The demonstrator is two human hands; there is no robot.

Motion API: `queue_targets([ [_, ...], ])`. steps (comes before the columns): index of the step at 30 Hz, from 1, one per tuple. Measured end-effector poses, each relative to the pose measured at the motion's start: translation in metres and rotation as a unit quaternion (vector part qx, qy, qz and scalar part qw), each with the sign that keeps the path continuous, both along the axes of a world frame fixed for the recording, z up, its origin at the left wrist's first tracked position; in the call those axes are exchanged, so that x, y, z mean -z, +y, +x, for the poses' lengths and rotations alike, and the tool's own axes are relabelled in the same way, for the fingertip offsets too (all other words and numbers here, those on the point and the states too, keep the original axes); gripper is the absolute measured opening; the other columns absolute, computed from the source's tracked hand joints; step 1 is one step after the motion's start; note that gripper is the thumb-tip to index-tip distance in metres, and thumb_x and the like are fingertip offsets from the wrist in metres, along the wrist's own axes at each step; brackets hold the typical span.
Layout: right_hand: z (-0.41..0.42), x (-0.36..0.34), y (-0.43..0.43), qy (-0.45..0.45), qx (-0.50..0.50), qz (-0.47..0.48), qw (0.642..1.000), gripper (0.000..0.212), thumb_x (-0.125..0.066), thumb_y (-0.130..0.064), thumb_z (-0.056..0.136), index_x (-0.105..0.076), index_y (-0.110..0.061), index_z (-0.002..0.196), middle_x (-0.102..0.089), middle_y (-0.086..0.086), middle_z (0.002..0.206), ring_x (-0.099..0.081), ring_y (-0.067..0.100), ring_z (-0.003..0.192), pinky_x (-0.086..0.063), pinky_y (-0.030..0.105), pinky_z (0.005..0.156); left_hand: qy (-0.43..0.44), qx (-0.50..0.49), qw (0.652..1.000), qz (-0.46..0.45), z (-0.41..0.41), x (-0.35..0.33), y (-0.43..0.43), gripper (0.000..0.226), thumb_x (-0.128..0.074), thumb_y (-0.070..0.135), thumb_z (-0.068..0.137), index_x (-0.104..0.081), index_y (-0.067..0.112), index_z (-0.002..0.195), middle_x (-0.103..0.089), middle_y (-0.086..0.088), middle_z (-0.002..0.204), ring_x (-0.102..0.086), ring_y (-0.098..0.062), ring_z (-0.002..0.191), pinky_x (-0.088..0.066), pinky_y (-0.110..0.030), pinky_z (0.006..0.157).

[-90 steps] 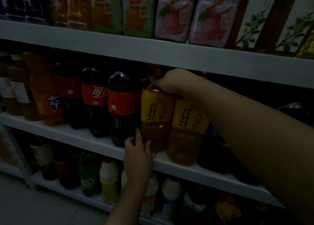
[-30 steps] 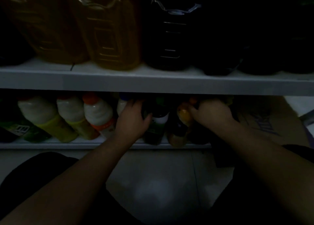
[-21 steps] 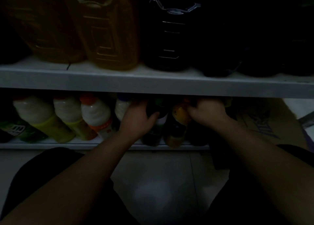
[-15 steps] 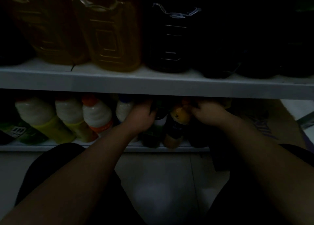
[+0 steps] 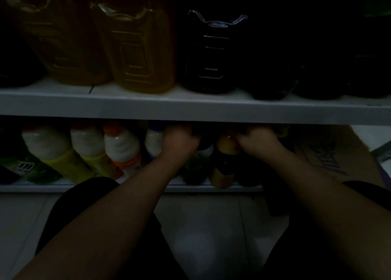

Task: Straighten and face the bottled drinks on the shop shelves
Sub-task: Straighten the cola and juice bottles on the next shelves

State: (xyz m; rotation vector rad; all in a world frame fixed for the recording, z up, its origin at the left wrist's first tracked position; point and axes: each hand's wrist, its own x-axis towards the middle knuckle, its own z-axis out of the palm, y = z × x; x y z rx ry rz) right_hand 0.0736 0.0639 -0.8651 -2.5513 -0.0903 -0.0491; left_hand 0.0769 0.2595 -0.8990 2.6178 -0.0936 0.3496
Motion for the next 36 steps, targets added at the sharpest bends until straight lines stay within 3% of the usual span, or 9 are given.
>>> queue_targets([
  [3, 0.002, -0.007, -0.013, 0.033, -0.027, -0.031, 0.999, 0.051, -0.059, -0.031, 0.092, -0.045, -0.016, 0.138, -0.049, 0.012, 0.139, -0.042, 0.028, 0.129, -0.025, 0.021, 0.102, 0.010, -0.030, 0.995, 0.091, 0.001, 0.001, -0.014, 0.036, -0.042, 0.035, 0.094, -0.063, 0.016, 0.115, -0.066, -0.011, 0.111, -0.059, -0.031, 0.103, -0.039, -0.031, 0.078],
  [7, 0.000, -0.007, -0.016, 0.024, -0.008, -0.029, 0.999, 0.059, -0.064, -0.036, 0.086, -0.045, -0.016, 0.138, -0.048, 0.014, 0.139, -0.042, 0.030, 0.129, -0.032, 0.035, 0.108, -0.015, -0.037, 0.998, 0.058, -0.001, -0.002, -0.024, 0.029, -0.053, 0.030, 0.091, -0.070, 0.009, 0.103, -0.069, -0.018, 0.099, -0.063, -0.039, 0.092, -0.044, -0.036, 0.076],
  [10, 0.000, -0.004, -0.014, 0.009, -0.005, -0.075, 0.997, 0.062, -0.064, -0.047, 0.083, -0.047, -0.020, 0.136, -0.051, 0.012, 0.137, -0.045, 0.031, 0.125, -0.036, 0.035, 0.103, 0.041, -0.025, 0.998, 0.052, 0.001, -0.006, -0.021, 0.044, -0.052, 0.039, 0.093, -0.058, 0.011, 0.126, -0.060, -0.019, 0.124, -0.055, -0.038, 0.112, -0.042, -0.040, 0.091],
  [12, 0.001, -0.003, -0.015, 0.007, -0.009, -0.067, 0.998, 0.060, -0.064, -0.044, 0.084, -0.047, -0.020, 0.137, -0.051, 0.011, 0.137, -0.045, 0.029, 0.125, -0.032, 0.027, 0.100, 0.102, 0.043, 0.994, 0.023, 0.004, -0.007, -0.014, 0.054, -0.051, 0.043, 0.093, -0.045, 0.015, 0.139, -0.050, -0.017, 0.137, -0.048, -0.034, 0.123, -0.037, -0.037, 0.099],
  [16, 0.004, -0.005, -0.024, 0.048, -0.024, -0.022, 0.998, 0.060, -0.065, -0.037, 0.086, -0.042, -0.022, 0.139, -0.049, 0.008, 0.138, -0.044, 0.024, 0.126, -0.025, 0.017, 0.093, 0.204, 0.139, 0.968, -0.043, 0.008, -0.013, 0.004, 0.050, -0.048, 0.025, 0.098, -0.035, 0.016, 0.146, -0.038, -0.013, 0.149, -0.038, -0.029, 0.132, -0.026, -0.024, 0.102],
  [22, -0.001, -0.005, -0.023, 0.021, 0.013, -0.040, 0.999, 0.055, -0.062, -0.038, 0.088, -0.047, -0.016, 0.136, -0.053, 0.015, 0.133, -0.047, 0.031, 0.123, -0.036, 0.034, 0.102, 0.161, 0.118, 0.977, -0.078, 0.011, -0.013, 0.004, 0.054, -0.051, 0.028, 0.097, -0.032, 0.016, 0.147, -0.032, -0.013, 0.152, -0.032, -0.028, 0.137, -0.024, -0.032, 0.110],
  [28, 0.001, 0.000, -0.018, -0.004, 0.033, -0.099, 0.995, 0.050, -0.058, -0.041, 0.089, -0.053, -0.014, 0.131, -0.056, 0.017, 0.129, -0.050, 0.034, 0.119, -0.040, 0.035, 0.095, 0.061, 0.058, 0.994, -0.068, 0.012, 0.000, -0.004, 0.058, -0.058, 0.033, 0.093, -0.040, 0.012, 0.143, -0.039, -0.017, 0.148, -0.035, -0.033, 0.135, -0.022, -0.037, 0.112],
  [34, 0.006, 0.004, -0.020, -0.009, 0.044, -0.045, 0.998, 0.063, -0.064, -0.047, 0.082, -0.047, -0.019, 0.137, -0.050, 0.013, 0.137, -0.043, 0.031, 0.127, -0.031, 0.036, 0.106, -0.069, -0.020, 0.996, 0.051, 0.010, 0.006, -0.017, 0.049, -0.076, 0.031, 0.079, -0.064, 0.002, 0.117, -0.065, -0.025, 0.111, -0.062, -0.044, 0.100, -0.048, -0.047, 0.087],
  [36, 0.009, 0.001, -0.020, 0.015, 0.050, 0.018, 0.998, 0.073, -0.071, -0.051, 0.075, -0.044, -0.025, 0.138, -0.048, 0.008, 0.140, -0.043, 0.027, 0.128, -0.028, 0.033, 0.106, 0.005, -0.024, 0.999, 0.045, 0.014, 0.004, -0.015, 0.054, -0.063, 0.041, 0.088, -0.056, 0.007, 0.129, -0.057, -0.021, 0.127, -0.055, -0.040, 0.115, -0.042, -0.045, 0.097],
])
